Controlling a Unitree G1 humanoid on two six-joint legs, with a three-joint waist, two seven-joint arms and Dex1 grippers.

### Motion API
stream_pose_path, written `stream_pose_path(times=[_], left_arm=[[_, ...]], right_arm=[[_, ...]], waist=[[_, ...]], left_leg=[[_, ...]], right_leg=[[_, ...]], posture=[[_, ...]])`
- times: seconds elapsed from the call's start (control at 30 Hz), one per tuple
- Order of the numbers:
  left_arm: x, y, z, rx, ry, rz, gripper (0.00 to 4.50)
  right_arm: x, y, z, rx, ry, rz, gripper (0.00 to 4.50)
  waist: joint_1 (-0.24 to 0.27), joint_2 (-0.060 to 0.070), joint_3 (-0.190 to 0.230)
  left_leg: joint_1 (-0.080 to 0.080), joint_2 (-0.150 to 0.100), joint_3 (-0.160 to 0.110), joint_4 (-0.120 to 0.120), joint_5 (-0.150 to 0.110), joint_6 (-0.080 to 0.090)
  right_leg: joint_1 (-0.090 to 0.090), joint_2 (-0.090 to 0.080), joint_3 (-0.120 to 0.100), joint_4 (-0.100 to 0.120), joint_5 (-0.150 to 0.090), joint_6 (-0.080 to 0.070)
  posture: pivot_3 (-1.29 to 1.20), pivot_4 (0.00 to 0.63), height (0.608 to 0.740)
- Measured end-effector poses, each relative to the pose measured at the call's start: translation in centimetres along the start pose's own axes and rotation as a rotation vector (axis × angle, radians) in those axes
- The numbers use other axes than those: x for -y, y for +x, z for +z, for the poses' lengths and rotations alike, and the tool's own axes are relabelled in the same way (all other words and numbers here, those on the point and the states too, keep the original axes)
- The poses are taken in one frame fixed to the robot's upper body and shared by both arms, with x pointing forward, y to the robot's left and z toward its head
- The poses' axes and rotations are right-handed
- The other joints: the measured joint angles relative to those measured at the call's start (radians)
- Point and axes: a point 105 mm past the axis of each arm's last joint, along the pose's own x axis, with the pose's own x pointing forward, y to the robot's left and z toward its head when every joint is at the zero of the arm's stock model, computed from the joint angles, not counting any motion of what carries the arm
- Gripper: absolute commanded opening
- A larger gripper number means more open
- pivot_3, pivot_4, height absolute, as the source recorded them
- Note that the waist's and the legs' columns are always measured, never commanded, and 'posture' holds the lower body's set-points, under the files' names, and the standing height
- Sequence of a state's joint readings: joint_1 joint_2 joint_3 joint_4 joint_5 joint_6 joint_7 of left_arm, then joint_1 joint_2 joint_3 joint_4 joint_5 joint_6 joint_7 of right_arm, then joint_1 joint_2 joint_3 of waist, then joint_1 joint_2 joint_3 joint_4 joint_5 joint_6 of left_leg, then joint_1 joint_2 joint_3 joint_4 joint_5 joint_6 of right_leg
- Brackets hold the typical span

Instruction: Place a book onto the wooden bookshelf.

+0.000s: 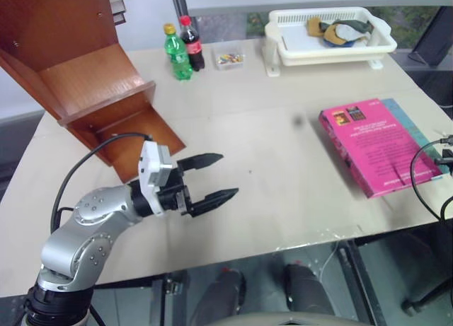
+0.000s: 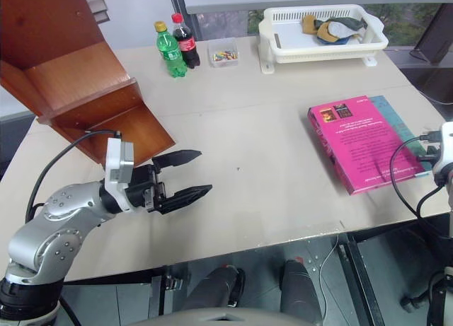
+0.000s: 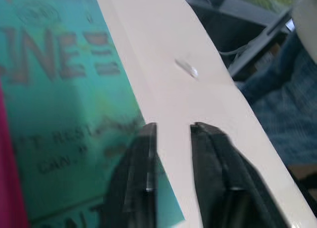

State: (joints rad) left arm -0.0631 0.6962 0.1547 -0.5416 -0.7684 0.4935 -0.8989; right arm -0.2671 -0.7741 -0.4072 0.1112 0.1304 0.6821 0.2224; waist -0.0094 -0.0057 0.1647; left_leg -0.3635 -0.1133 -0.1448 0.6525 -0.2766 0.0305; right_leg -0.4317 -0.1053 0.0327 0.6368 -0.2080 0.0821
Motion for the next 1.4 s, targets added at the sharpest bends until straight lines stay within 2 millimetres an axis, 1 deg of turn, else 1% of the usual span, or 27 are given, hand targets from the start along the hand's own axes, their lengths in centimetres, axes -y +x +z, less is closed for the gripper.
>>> stream_pose_path(times=[0.07, 0.2, 0.33, 0.47, 0.6, 0.77, 0.93, 1.03, 1.1, 1.23, 1.4], left_arm=[[0.0, 0.1, 0.2, 0.003, 0.007, -0.002, 4.50], [-0.1, 0.1, 0.3, 0.008, 0.009, 0.000, 4.50], [0.0, 0.1, 0.0, 0.013, -0.007, 0.011, 4.50], [0.1, 0.0, -0.4, 0.013, -0.023, 0.021, 4.50], [0.6, 0.1, -0.2, 0.016, -0.015, 0.016, 4.50], [1.2, -0.1, -0.5, 0.019, -0.043, 0.012, 4.50], [1.6, 0.0, 0.0, 0.040, -0.044, -0.006, 4.50], [1.6, 0.0, 0.0, 0.040, -0.044, -0.006, 4.50], [1.6, 0.0, 0.0, 0.042, -0.044, -0.006, 4.50], [1.6, 0.0, 0.0, 0.050, -0.043, -0.005, 4.50], [1.6, 0.1, 0.3, 0.060, -0.026, -0.002, 4.50]], right_arm=[[0.1, 0.0, -0.3, -0.015, 0.013, -0.017, 0.05], [0.2, -0.1, -1.0, -0.046, 0.065, -0.043, 0.05], [0.8, -0.9, -1.2, -0.048, 0.101, -0.085, 0.05], [1.2, -1.4, -2.7, -0.081, 0.123, -0.104, 0.05], [1.2, -1.7, -3.5, -0.085, 0.184, -0.084, 0.05], [0.4, -2.1, -3.8, -0.075, 0.211, -0.029, 0.05], [-0.8, -2.5, -4.4, -0.079, 0.245, 0.030, 0.05], [-1.5, -2.5, -4.4, -0.068, 0.269, 0.074, 0.05], [-1.7, -2.5, -4.1, -0.047, 0.275, 0.095, 0.05], [-1.9, -2.4, -4.1, -0.034, 0.286, 0.119, 0.05], [-3.2, -2.3, -4.2, -0.023, 0.316, 0.173, 0.05]], waist=[[-0.001, 0.000, 0.000], [0.000, 0.000, 0.000], [0.001, 0.000, 0.000], [0.002, 0.000, 0.000], [-0.001, 0.000, 0.000], [-0.001, 0.000, 0.000], [0.000, 0.000, 0.000], [-0.002, 0.000, 0.000], [-0.001, 0.000, 0.000], [-0.001, 0.000, 0.000], [-0.002, 0.000, 0.000]], left_leg=[[0.000, 0.000, 0.000, 0.000, 0.000, 0.000], [0.000, 0.000, 0.000, 0.000, 0.000, 0.000], [0.000, 0.000, 0.000, 0.000, 0.000, 0.000], [0.000, 0.000, 0.000, 0.000, 0.000, 0.000], [0.001, 0.000, 0.001, 0.000, 0.000, 0.000], [0.001, 0.000, 0.001, 0.000, 0.000, 0.000], [0.001, 0.000, 0.001, 0.000, 0.000, 0.000], [0.001, 0.000, 0.001, 0.000, 0.000, 0.000], [0.001, 0.000, 0.001, 0.000, 0.000, 0.000], [0.001, 0.000, 0.001, 0.000, 0.000, 0.000], [0.001, 0.001, 0.002, 0.000, 0.000, 0.000]], right_leg=[[0.000, 0.000, 0.000, 0.000, 0.000, 0.000], [0.000, 0.000, 0.000, 0.000, 0.000, 0.000], [0.000, 0.000, 0.000, 0.000, 0.000, 0.000], [0.000, 0.000, 0.000, 0.000, 0.000, 0.000], [0.000, 0.000, 0.001, 0.000, 0.000, 0.000], [0.000, 0.000, 0.002, 0.000, 0.000, 0.000], [0.000, 0.000, 0.002, 0.000, 0.000, 0.000], [0.000, 0.001, 0.002, 0.000, 0.000, 0.000], [0.000, 0.001, 0.002, 0.000, 0.000, 0.000], [0.000, 0.001, 0.002, 0.000, 0.000, 0.000], [0.000, 0.001, 0.002, 0.000, 0.000, 0.000]], posture=[[0.00, 0.150, 0.740], [0.00, 0.150, 0.740], [0.00, 0.150, 0.740], [0.00, 0.150, 0.740], [0.00, 0.150, 0.740], [0.00, 0.150, 0.740], [0.00, 0.150, 0.740], [0.00, 0.150, 0.740], [0.00, 0.150, 0.740], [0.00, 0.150, 0.740], [0.00, 0.150, 0.740]])
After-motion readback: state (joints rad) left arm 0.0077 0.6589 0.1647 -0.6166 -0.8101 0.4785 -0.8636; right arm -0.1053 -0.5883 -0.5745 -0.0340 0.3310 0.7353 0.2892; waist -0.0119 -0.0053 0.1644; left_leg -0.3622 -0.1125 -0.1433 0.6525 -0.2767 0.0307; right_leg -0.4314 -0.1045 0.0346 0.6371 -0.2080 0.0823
